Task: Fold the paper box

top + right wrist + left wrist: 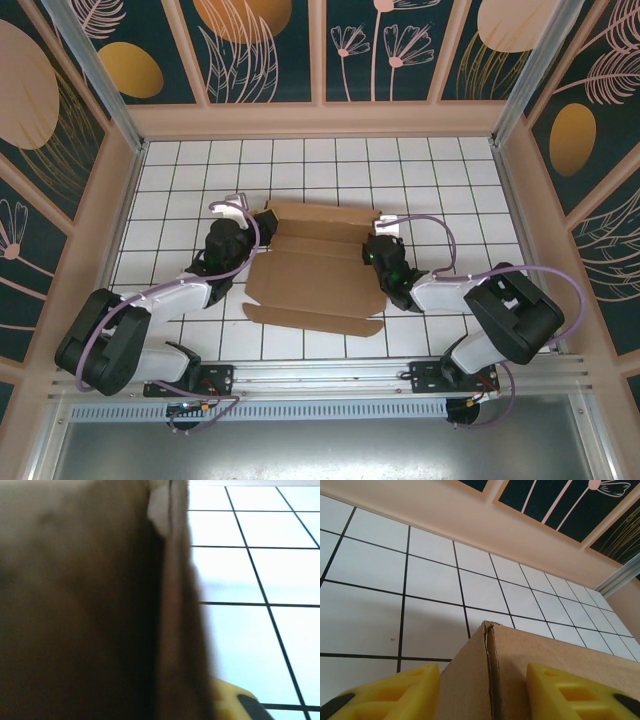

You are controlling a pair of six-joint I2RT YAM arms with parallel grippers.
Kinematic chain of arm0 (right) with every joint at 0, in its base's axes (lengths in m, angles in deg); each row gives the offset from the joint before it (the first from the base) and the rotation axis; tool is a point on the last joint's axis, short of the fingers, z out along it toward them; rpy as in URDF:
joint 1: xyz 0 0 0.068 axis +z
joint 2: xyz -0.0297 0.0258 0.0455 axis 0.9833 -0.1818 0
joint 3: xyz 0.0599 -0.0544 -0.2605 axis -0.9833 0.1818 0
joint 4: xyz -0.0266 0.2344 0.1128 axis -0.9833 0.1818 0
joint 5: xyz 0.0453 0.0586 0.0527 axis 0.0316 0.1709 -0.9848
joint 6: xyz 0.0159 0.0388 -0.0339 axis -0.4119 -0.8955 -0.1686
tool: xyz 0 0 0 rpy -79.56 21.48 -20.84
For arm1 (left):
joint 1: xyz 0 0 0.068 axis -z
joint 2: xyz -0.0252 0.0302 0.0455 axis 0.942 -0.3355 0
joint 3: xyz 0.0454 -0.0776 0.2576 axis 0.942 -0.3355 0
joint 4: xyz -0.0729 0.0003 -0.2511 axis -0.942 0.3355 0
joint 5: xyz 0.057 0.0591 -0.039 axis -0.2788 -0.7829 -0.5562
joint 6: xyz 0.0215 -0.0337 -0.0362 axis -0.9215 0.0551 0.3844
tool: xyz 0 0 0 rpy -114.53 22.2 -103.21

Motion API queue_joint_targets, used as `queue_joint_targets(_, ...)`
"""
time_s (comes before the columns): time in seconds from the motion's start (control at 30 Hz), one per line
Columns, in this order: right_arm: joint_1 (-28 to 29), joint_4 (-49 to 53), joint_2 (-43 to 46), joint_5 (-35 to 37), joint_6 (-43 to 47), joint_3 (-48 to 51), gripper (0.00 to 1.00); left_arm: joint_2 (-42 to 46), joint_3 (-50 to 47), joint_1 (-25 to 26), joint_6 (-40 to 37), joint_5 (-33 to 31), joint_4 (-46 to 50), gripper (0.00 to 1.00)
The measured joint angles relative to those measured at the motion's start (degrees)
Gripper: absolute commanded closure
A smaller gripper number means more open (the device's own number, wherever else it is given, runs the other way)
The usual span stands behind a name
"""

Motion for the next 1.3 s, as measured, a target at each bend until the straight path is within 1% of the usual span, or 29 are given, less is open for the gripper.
queue_joint_targets(0.1, -0.3, 0.4, 2.9, -3.1, 0.7, 0.3, 0.33, 0.0, -0.4, -0.1, 0.7, 0.4, -0.6, 0.53)
queue_joint_targets(0.17, -0.7, 0.6, 6.2, -5.7, 1.2, 0.5, 0.23, 0.0, -0.4, -0.1, 0.9, 0.4, -0.6, 0.53)
queue_joint_targets(0.23, -1.0, 1.1, 10.5, -8.9, 1.8, 1.1, 0.18, -0.1, -0.3, -0.1, 0.9, 0.4, -0.5, 0.53)
queue_joint_targets(0.33, -1.7, 1.8, 17.1, -14.2, 2.3, 2.5, 0.16, -0.3, 0.2, -0.2, 0.9, 0.2, -0.2, 0.52)
queue_joint_targets(0.43, -3.1, 4.0, 22.9, -20.5, 2.7, 3.2, 0.17, -0.5, 0.9, -0.3, 1.1, 0.4, 0.7, 0.52)
queue_joint_targets(0.47, -3.7, 4.7, 24.7, -22.5, 2.6, 3.2, 0.19, -0.5, 1.0, -0.3, 1.1, 0.4, 0.9, 0.52)
queue_joint_targets(0.6, -8.2, 6.7, 29.0, -28.3, -0.4, 2.6, 0.31, -0.5, 1.3, -0.3, 1.3, 0.4, 1.2, 0.51)
queue_joint_targets(0.73, -12.9, 12.0, 25.2, -32.2, -3.8, -3.2, 0.37, -0.9, 1.6, -0.3, 1.5, 0.5, 1.4, 0.51)
queue_joint_targets(0.8, -13.3, 13.2, 23.2, -33.2, -4.9, -5.1, 0.42, -1.2, 1.9, -0.3, 1.6, 0.5, 1.6, 0.51)
queue_joint_targets(0.93, -13.8, 14.6, 20.9, -34.1, -6.9, -5.2, 0.55, -1.9, 2.6, -0.3, 1.6, 0.6, 1.7, 0.51)
queue_joint_targets(1.0, -14.7, 14.7, 19.6, -34.4, -7.7, -4.7, 0.58, -2.1, 2.7, -0.3, 1.8, 0.6, 1.6, 0.51)
queue_joint_targets(1.1, -16.0, 14.6, 16.9, -34.9, -8.7, -4.4, 0.59, -2.7, 3.1, -0.3, 2.3, 0.9, 1.6, 0.52)
queue_joint_targets(1.2, -16.3, 13.6, 16.1, -35.1, -9.3, -4.8, 0.59, -3.4, 3.3, -0.4, 3.1, 1.3, 0.7, 0.53)
queue_joint_targets(1.3, -16.3, 14.6, 16.2, -35.3, -9.3, -5.4, 0.56, -3.7, 3.1, -0.5, 4.6, 1.7, -0.1, 0.53)
